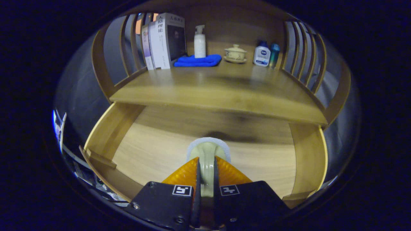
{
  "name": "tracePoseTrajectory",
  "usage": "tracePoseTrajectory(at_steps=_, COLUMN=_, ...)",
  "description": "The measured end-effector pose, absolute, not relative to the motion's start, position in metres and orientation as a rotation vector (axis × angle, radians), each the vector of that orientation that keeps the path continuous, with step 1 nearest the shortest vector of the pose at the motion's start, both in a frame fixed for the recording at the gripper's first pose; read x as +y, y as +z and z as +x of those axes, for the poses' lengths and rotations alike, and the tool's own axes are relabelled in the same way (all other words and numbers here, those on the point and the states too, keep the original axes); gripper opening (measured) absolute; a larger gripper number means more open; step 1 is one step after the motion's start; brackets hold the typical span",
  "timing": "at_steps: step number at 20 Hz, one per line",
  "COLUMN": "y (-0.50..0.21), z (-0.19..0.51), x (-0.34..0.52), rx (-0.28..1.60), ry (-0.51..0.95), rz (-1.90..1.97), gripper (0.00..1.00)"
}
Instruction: Pull open the drawer, take out the items inside it, and place them on the countertop above the cabinet.
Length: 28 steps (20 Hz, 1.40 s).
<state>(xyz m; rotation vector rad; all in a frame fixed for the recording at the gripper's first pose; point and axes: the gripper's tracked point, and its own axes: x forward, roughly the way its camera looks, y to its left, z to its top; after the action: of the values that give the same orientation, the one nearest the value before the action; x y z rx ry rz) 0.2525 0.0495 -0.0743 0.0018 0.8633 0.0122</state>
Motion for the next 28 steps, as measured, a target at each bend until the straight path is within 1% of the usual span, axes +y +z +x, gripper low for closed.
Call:
tracePoseTrajectory(at_steps=5, y=-0.029, z=0.255, x=0.038, rx=0.778, ry=0.000, rz=-0.087, gripper=0.19)
tracePoseTrajectory(at_steps=9, y=0.000, z=0.260, x=0.038, rx=0.740, ry=0.005, rz=-0.058, gripper=0.19)
tracePoseTrajectory(at_steps=15, y=0.040, z=0.300, x=0.030, rx=0.691, ry=-0.019, rz=0.042, gripper=0.19)
tracePoseTrajectory(at_steps=20, y=0.047, z=0.347, x=0.024, rx=0.708, ry=-0.046, rz=0.136, gripper=0.18)
tracePoseTrajectory(at_steps=25, y=0.029, z=0.385, x=0.016, rx=0.750, ry=-0.086, rz=0.160, gripper=0.19)
tracePoseTrajectory(at_steps=28, y=0.023, z=0.402, x=0.016, rx=0.744, ry=-0.089, rz=0.189, gripper=0.19)
